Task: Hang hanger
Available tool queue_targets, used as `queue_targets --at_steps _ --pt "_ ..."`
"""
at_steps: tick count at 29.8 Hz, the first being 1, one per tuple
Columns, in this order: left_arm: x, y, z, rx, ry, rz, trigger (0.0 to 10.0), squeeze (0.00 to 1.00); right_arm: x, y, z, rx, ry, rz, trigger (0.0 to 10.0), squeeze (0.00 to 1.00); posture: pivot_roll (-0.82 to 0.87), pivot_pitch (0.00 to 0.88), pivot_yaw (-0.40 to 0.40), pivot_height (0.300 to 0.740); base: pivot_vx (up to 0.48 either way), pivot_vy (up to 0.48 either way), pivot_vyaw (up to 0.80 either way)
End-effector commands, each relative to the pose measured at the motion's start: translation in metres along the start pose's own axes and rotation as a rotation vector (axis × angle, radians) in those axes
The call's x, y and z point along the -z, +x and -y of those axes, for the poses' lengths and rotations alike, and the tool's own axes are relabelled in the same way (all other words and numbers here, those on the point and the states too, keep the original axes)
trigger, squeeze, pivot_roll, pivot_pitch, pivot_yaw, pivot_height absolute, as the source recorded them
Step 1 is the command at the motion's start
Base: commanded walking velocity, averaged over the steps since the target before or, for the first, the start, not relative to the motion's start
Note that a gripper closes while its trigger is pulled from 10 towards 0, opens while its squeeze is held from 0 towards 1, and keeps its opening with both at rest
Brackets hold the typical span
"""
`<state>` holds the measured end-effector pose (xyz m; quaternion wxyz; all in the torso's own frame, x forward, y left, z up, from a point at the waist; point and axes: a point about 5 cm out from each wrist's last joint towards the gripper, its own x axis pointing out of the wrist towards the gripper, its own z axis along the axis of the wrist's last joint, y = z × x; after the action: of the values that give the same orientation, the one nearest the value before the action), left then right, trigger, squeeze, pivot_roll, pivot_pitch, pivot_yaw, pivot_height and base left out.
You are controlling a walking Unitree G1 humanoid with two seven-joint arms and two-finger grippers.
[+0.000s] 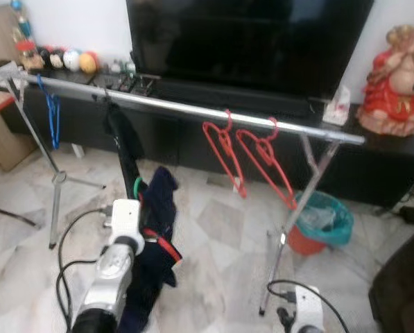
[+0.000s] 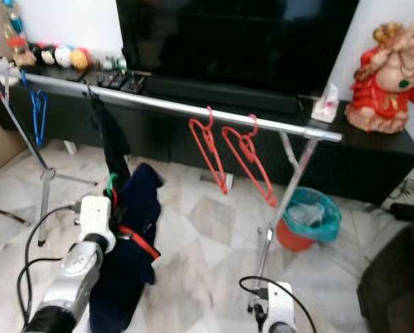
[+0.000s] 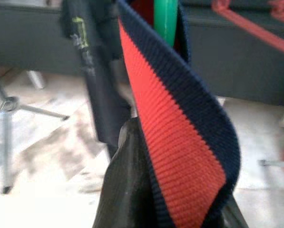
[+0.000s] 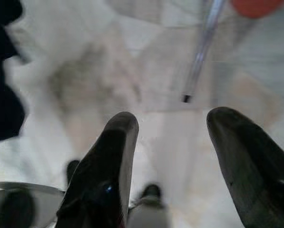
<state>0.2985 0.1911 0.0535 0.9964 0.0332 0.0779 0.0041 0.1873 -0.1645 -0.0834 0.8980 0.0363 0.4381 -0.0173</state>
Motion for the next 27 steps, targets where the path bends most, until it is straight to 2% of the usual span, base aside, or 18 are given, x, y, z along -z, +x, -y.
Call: queue_targets --at_steps 1,18,27 --pt "-0.0116 0.0045 0.0108 0.023 -0.014 0.053 10.0 0.0 0.0051 -0.0024 0.0148 0.039 -0.002 -0.016 10.0 0.0 0.0 0.0 -0.032 0.74 0.39 0.0 0.0" --pt "-0.0145 0.0051 0.0102 0.018 -0.009 0.071 10.0 0.0 0.0068 -0.0027 0.0146 0.034 -0.011 -0.025 10.0 0.0 0.0 0.0 -0.03 0.74 0.391 0.0 0.0" --pt "-0.0184 0.0052 0.0067 0.005 -0.001 0.094 10.0 0.0 0.0092 -0.0024 0.0137 0.022 -0.043 -0.066 10.0 0.0 0.0 0.0 -0.03 0.74 0.39 0.0 0.0"
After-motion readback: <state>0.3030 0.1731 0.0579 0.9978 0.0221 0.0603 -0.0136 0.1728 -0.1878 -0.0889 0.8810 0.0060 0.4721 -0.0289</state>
